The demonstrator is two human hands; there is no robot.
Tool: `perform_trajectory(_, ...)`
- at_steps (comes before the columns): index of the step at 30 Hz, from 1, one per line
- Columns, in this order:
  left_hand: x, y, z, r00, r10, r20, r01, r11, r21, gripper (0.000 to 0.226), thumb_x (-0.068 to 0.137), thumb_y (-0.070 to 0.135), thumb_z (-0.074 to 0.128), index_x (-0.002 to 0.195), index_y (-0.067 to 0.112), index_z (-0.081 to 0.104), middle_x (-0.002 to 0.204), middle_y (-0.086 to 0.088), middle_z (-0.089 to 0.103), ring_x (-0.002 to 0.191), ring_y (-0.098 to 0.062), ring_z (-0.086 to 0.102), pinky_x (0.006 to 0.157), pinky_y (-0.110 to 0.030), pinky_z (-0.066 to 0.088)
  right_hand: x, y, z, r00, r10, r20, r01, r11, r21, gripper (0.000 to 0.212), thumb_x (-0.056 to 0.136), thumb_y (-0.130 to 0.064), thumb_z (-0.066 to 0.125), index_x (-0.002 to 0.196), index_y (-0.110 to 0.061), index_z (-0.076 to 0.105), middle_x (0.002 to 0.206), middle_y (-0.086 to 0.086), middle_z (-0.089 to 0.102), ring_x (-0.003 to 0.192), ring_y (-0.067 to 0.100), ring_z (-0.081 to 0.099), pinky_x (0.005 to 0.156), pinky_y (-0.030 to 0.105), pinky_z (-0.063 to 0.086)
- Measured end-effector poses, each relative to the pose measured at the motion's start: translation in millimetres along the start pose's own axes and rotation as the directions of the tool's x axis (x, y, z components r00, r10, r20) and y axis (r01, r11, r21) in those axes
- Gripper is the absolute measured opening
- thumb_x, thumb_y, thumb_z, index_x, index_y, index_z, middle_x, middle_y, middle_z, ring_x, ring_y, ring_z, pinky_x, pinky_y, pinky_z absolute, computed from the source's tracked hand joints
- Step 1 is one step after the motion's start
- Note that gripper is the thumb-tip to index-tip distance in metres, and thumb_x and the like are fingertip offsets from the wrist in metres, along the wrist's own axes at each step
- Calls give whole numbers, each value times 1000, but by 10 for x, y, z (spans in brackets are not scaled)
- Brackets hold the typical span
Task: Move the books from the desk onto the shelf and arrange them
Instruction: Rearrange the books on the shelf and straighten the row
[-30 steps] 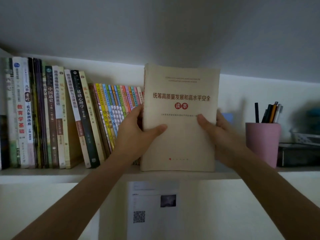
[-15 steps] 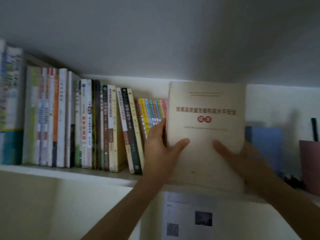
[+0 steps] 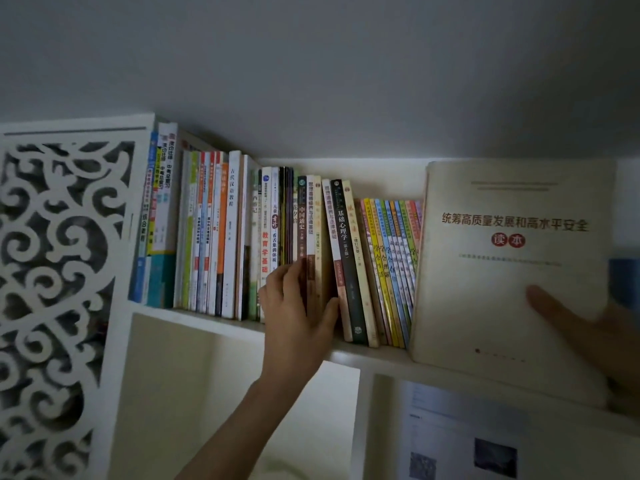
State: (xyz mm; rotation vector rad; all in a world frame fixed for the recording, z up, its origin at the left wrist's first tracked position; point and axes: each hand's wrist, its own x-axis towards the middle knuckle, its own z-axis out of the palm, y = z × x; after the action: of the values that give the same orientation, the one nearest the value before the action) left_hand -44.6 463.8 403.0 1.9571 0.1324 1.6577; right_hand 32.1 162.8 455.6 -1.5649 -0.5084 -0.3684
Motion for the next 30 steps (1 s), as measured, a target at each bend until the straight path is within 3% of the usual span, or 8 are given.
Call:
perform_trajectory(3,-14,59,13,1000,3,-9,-3,1000,16,71,85,33,72,144,14,39,144,-1,35,134,-14,27,106,-26,28,-25,34,38,1000,-30,4,30,999,9,70,47,-74,81,106,-41,64,103,-2,74,92,27,69,87,57,53)
perform_trajectory(6,-25,125,46,999,-23,-44,22,1000,-12,68,86,33,71,144,14,41,144,-1,36,133,-12,30,106,-24,29,-17,24,118,994,-105,23,105,994,3,91,43,-75,79,123,-36,60,111,-2,71,99,25,68,91,53,53)
perform_trajectory(9,-15,145,89,996,-43,-77,41,999,-24,71,83,37,73,143,13,44,141,-2,37,131,-15,33,106,-27,34,-11,15,197,988,-150,44,150,989,11,72,58,-66,77,122,-38,59,113,-6,68,101,21,66,93,50,53)
perform_trajectory(15,-11,234,120,993,-112,-31,110,993,-51,83,76,44,78,144,14,42,140,-3,39,129,-18,41,108,-33,38,70,72,246,986,-159,56,163,985,-57,67,72,-63,71,131,-37,52,119,-10,65,104,15,63,93,43,53)
perform_trajectory(19,42,352,17,970,-244,18,242,945,-220,80,68,43,84,136,21,47,123,7,60,108,-8,57,96,-36,51,78,91,208,982,-183,47,186,980,-65,59,72,-61,72,123,-38,57,112,-15,68,102,9,65,92,38,54)
perform_trajectory(21,92,409,-1,960,-278,47,281,941,-189,74,68,46,83,130,21,54,118,8,65,101,-7,59,89,-31,51,62,76,184,980,-196,41,199,977,-78,51,76,-56,73,122,-37,58,111,-16,68,102,7,64,92,35,53)
perform_trajectory(26,167,484,1,936,-349,38,349,913,-213,64,71,47,81,125,23,59,116,7,66,105,-13,62,91,-34,52,57,75,149,977,-195,91,202,976,-79,46,79,-56,70,120,-42,55,114,-14,66,104,15,63,90,44,55)
perform_trajectory(30,148,383,-22,880,-302,367,447,790,-419,91,73,34,82,143,35,22,129,10,54,118,-15,54,100,-42,48,61,90,117,967,-184,173,195,979,-50,58,66,-75,67,118,-54,51,116,-17,64,106,16,63,89,50,55)
